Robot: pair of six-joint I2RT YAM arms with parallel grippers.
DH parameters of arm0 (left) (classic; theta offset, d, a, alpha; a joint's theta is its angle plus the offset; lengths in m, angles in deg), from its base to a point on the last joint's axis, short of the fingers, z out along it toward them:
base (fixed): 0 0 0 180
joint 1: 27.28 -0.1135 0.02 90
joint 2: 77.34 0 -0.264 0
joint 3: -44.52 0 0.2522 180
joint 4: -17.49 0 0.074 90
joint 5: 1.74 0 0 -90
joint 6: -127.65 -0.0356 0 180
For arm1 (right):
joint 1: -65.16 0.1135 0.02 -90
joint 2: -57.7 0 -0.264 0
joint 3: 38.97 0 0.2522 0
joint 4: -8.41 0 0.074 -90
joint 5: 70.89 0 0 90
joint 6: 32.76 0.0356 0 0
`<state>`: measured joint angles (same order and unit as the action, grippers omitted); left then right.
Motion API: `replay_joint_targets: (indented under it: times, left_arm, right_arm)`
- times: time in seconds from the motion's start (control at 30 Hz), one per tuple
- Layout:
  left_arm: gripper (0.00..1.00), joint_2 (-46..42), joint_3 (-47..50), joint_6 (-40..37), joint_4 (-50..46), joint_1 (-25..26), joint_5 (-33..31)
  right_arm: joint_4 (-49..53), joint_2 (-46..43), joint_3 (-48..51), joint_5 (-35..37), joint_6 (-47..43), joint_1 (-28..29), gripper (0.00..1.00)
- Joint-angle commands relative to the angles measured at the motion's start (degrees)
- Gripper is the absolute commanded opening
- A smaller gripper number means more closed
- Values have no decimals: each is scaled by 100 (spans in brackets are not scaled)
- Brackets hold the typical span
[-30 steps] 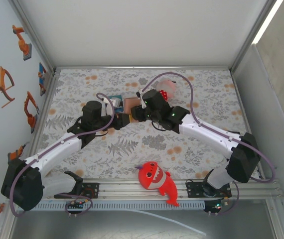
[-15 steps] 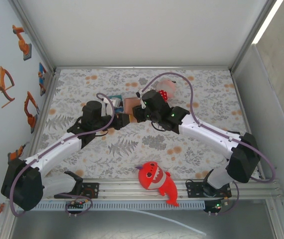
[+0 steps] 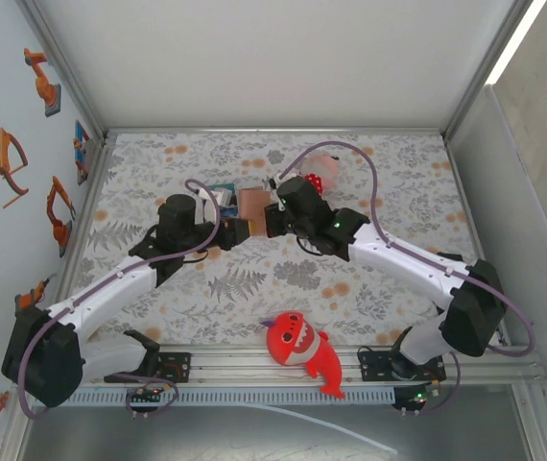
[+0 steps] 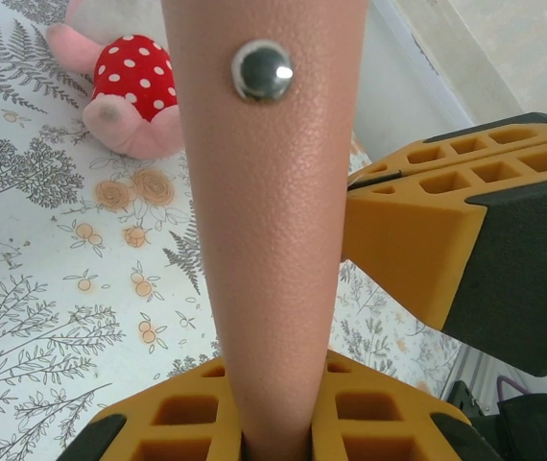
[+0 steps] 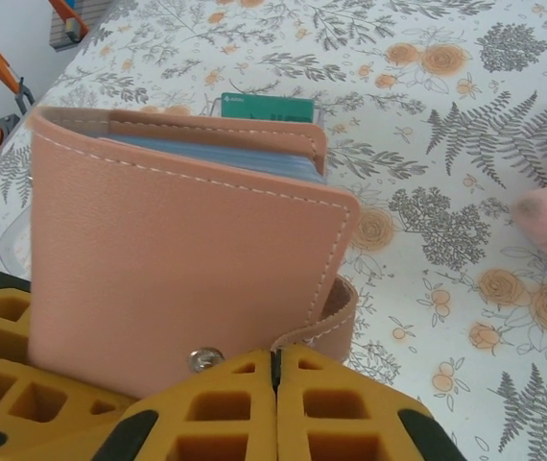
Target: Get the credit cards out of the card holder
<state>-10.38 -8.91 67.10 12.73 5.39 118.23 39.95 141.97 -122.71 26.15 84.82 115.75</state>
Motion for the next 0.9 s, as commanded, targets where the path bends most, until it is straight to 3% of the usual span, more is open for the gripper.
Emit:
replay_joint_targets:
  times: [0.0, 0.1, 0.2, 0.37, 0.7, 0.87]
  left_arm:
    - [10, -227, -165, -194, 240, 47, 219]
    - [9, -273, -189, -268, 202, 43, 291]
    - [9, -366, -209, -359, 126, 47, 428]
    - [8, -583, -230, -473, 57, 47, 679]
    - [9, -842, -219, -467, 274, 55, 1463]
    - [9, -862, -246, -393, 411, 56, 1724]
  right_arm:
    - [145, -225, 114, 96, 40, -90, 16]
    - [59, -349, 197, -88, 28, -208, 29]
    - [-155, -499, 359, -423, 37, -344, 34]
    - [-892, -871, 861, -1249, 155, -646, 38]
    - [-3291, -1594, 2217, -3553, 784, -1422, 45]
    - [-3536, -1806, 2387, -3957, 675, -1453, 48]
